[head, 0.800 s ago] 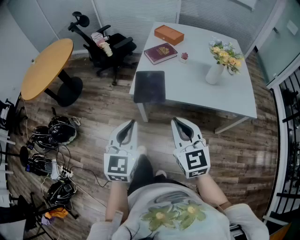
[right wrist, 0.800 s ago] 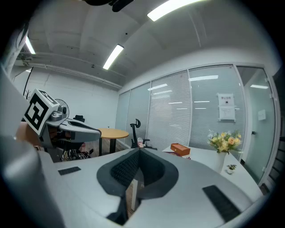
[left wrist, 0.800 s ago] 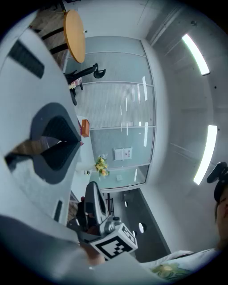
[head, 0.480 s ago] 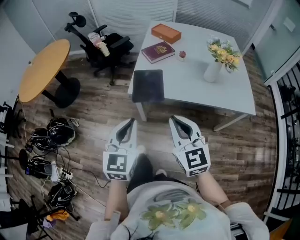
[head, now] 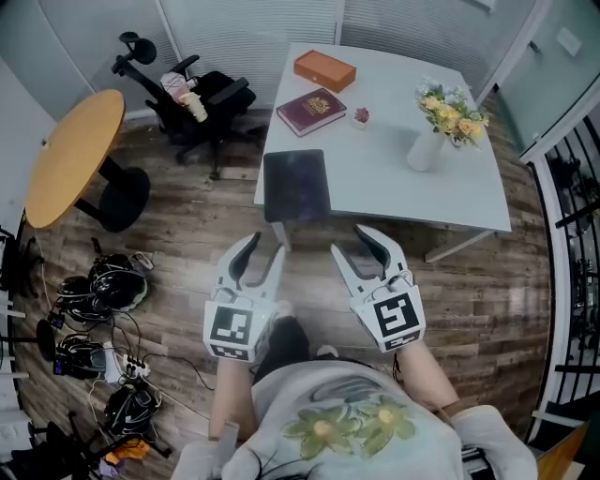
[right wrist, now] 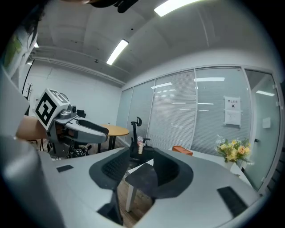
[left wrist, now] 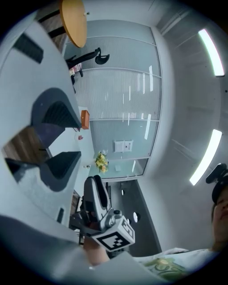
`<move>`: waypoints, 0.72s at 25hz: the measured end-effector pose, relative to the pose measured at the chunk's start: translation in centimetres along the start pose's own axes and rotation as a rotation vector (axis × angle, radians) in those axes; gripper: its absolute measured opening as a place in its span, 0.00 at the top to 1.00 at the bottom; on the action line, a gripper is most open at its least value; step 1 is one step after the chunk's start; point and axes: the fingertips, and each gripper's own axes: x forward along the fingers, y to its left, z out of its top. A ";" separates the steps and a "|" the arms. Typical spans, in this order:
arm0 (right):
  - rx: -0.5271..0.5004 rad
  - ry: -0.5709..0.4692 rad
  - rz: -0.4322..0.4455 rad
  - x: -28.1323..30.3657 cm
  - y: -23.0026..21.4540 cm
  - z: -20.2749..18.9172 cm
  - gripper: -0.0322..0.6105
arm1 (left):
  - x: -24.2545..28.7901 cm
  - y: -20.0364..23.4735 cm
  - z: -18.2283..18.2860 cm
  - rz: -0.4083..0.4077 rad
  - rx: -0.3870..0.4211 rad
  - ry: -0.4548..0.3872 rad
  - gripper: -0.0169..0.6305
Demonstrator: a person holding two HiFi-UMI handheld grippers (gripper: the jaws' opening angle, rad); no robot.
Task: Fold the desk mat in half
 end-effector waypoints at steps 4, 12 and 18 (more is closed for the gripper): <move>-0.041 0.031 -0.012 2.1 -0.6 0.1 0.63 | 1.5 1.7 -0.2 -0.066 0.062 0.019 0.61; -0.100 0.109 -0.023 5.5 -0.6 -0.9 0.62 | 4.2 4.5 -2.9 -0.103 0.185 0.119 0.57; -0.068 0.179 -0.019 7.8 -0.8 -2.7 0.62 | 6.4 5.4 -6.7 -0.159 0.207 0.212 0.57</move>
